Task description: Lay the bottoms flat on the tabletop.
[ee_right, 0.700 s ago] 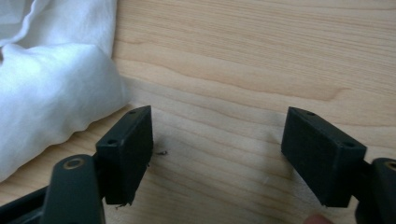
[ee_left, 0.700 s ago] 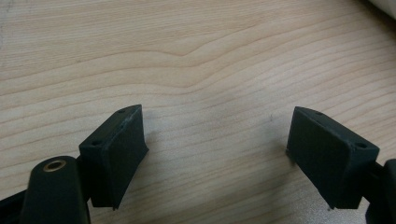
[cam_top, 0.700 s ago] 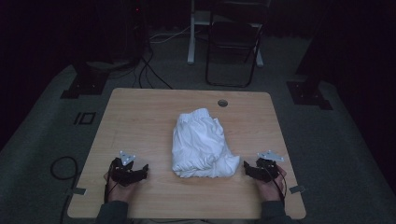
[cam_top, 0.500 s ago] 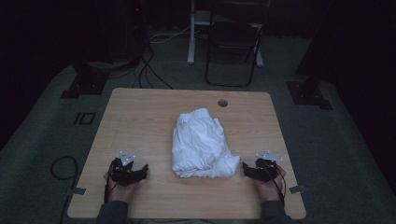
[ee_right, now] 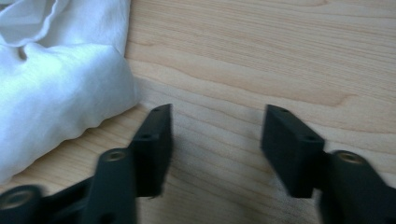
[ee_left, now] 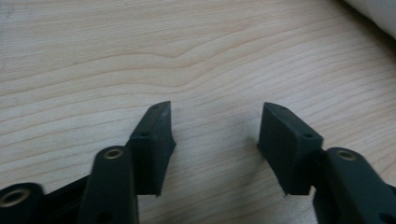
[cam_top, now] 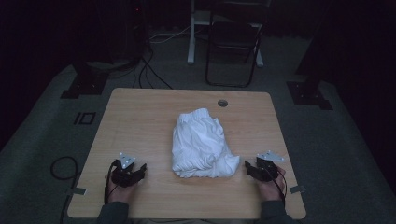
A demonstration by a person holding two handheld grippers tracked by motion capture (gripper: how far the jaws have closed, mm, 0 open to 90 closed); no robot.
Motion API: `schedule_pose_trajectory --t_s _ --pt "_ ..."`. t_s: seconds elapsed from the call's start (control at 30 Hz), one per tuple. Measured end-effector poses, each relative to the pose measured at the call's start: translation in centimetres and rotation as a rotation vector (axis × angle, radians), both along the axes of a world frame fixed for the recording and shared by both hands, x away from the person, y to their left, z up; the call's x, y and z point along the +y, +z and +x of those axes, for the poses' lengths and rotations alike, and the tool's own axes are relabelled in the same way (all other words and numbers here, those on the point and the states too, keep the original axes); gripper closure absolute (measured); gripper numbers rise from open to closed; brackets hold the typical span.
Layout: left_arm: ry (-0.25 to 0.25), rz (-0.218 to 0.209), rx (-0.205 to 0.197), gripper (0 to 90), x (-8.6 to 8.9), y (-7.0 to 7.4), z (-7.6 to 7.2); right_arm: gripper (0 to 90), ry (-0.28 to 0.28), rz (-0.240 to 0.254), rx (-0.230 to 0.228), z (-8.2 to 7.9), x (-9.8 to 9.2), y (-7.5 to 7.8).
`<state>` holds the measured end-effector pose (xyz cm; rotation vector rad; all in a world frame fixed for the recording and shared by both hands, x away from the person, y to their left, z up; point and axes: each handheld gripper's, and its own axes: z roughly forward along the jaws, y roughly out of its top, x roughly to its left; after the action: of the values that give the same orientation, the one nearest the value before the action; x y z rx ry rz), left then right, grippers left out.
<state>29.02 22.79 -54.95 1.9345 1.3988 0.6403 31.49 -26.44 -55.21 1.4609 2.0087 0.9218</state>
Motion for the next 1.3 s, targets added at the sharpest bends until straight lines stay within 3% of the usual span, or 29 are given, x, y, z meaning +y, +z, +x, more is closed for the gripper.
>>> schedule_pose_trajectory --t_s 0.1,0.3,0.63,0.7,0.87,1.3 --pt "-0.020 0.001 -0.002 48.6 -0.3 0.0 -0.1 52.0 0.008 0.018 0.002 -0.1 0.0 0.1" --pt "-0.039 -0.015 0.014 49.3 -0.8 0.3 -0.2 54.6 0.027 0.022 -0.017 -0.5 0.5 0.6" --pt "-0.151 -0.013 -0.038 48.1 -3.7 2.6 -0.5 50.6 0.065 0.039 -0.063 -1.0 1.4 2.0" --pt "-0.183 -0.009 -0.065 47.2 -4.7 3.4 -0.6 49.3 0.082 0.051 -0.078 -1.1 1.7 2.2" --pt "-0.226 -0.008 -0.096 44.7 -6.1 4.6 -0.5 47.2 0.107 0.077 -0.082 -1.3 2.5 2.6" --pt "-0.328 0.001 -0.127 40.7 -10.0 5.7 0.0 43.2 0.157 0.078 -0.081 -1.5 4.4 2.7"
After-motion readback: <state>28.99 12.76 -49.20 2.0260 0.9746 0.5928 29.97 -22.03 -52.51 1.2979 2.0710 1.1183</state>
